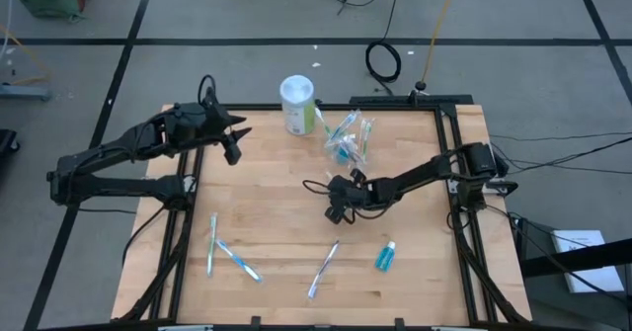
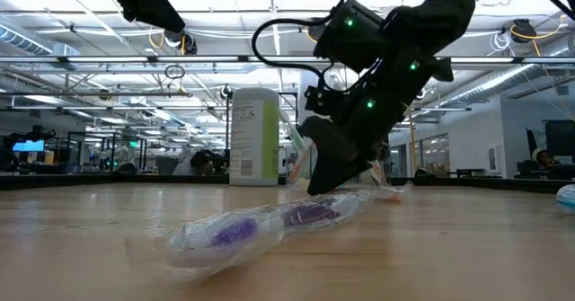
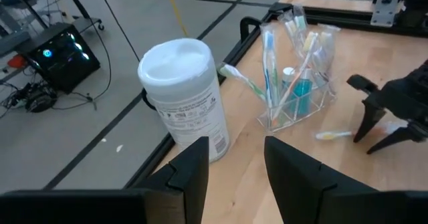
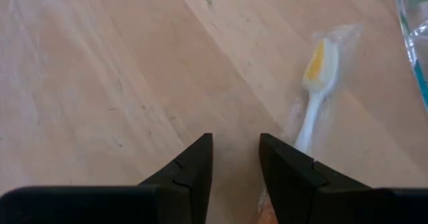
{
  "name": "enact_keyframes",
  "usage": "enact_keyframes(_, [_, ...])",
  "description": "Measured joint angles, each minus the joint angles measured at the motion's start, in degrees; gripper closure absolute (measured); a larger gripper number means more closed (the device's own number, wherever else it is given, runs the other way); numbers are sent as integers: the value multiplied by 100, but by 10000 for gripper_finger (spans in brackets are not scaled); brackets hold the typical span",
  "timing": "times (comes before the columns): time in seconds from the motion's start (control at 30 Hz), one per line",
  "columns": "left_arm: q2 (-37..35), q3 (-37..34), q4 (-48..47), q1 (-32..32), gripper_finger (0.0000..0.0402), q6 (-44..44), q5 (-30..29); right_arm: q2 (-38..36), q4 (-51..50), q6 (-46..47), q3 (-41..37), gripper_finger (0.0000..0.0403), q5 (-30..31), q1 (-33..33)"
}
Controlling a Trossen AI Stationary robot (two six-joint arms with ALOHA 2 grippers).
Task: Pick & Place toothbrushing station
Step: Put the orange toothbrush into the transparent organizer
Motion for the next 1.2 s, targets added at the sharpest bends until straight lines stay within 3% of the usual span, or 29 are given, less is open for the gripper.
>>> enact_keyframes(0.27, [1,-2,-293,-2,254,-237,10,-414,-40,-375,-7,287,50,5])
enact_keyframes(0.43, [2,-2,-420,-4,254,-403,13,-626,-261,-194,-21,287,793,1])
enact_keyframes(0.83, [2,-2,-405,-15,254,-539,63,-391,-98,785,-665,289,511,-90])
enact_keyframes(0.93, [2,-2,-401,-20,254,-539,70,-410,-73,1000,-761,309,508,-89])
enact_keyframes(1.1, [2,-2,-397,-20,254,-542,105,-422,-75,1068,-768,380,223,-92])
enact_keyframes(1.2, [1,-2,-397,-20,254,-539,105,-645,-133,913,-787,389,132,0])
